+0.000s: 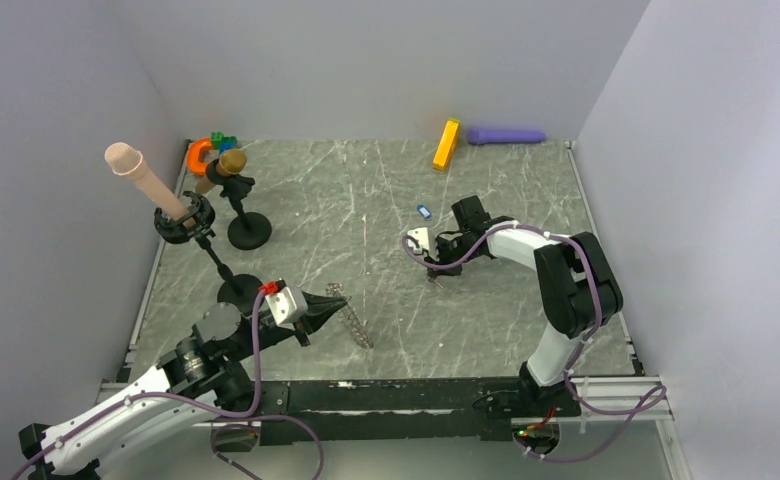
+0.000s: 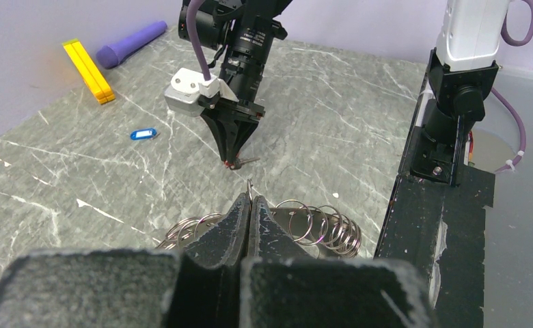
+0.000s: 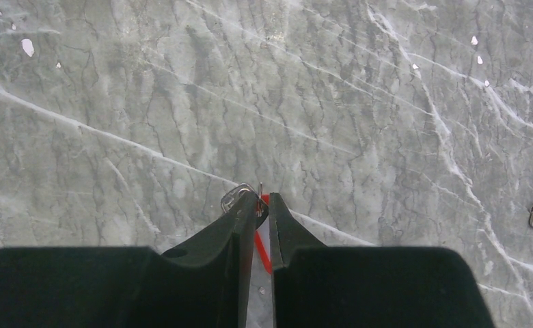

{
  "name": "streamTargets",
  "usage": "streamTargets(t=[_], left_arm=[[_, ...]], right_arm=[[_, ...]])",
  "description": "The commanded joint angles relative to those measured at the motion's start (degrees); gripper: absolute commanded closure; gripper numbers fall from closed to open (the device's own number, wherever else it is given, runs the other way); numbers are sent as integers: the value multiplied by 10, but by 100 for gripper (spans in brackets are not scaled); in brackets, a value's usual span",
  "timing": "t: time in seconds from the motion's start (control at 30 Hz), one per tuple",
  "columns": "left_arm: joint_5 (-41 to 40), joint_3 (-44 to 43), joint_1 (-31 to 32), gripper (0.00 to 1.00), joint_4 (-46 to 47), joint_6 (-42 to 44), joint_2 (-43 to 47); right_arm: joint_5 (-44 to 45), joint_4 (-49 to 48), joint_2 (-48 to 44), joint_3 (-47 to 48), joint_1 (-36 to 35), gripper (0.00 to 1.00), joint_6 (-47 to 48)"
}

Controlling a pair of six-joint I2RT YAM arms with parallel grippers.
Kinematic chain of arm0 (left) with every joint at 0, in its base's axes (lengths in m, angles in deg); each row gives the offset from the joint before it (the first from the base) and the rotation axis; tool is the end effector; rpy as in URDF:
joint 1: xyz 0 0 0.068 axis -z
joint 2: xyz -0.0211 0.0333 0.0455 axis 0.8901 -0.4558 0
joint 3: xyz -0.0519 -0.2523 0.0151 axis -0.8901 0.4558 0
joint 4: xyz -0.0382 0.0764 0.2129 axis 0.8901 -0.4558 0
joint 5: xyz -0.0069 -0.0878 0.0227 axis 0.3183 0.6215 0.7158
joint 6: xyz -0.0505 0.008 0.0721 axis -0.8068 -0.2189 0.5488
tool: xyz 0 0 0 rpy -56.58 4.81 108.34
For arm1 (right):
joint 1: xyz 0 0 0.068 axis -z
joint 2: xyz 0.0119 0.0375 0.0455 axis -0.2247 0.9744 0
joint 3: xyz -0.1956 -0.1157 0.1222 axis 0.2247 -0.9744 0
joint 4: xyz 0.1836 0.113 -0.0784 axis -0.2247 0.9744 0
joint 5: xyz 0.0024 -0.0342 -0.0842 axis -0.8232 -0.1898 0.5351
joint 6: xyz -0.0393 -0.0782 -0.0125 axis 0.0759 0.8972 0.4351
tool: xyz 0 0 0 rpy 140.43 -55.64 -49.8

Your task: Put the keys on the keyring

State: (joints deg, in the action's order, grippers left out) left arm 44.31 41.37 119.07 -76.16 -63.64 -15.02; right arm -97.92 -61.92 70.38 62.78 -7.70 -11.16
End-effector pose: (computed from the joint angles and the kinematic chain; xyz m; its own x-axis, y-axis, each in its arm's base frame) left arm 0.0719 -0.1221 0.2765 0.0463 -0.0375 -0.9982 0.8847 0.4657 0.0236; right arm 0.2680 0.1540 0.1285 0.0976 -0.7224 -0.6845 -0.9939 -0.0358 -0.1039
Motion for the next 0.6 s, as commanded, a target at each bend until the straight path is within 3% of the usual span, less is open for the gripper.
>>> streamTargets(t=[0.0,0.57], left_arm=[[-8,-20,-2,100,36,-1,6],[-6,-23,-2,100,40,1,-2]], right_arm=[[-3,0,7,15,-2,83,14],[4,3,6,12,-2,86,23]])
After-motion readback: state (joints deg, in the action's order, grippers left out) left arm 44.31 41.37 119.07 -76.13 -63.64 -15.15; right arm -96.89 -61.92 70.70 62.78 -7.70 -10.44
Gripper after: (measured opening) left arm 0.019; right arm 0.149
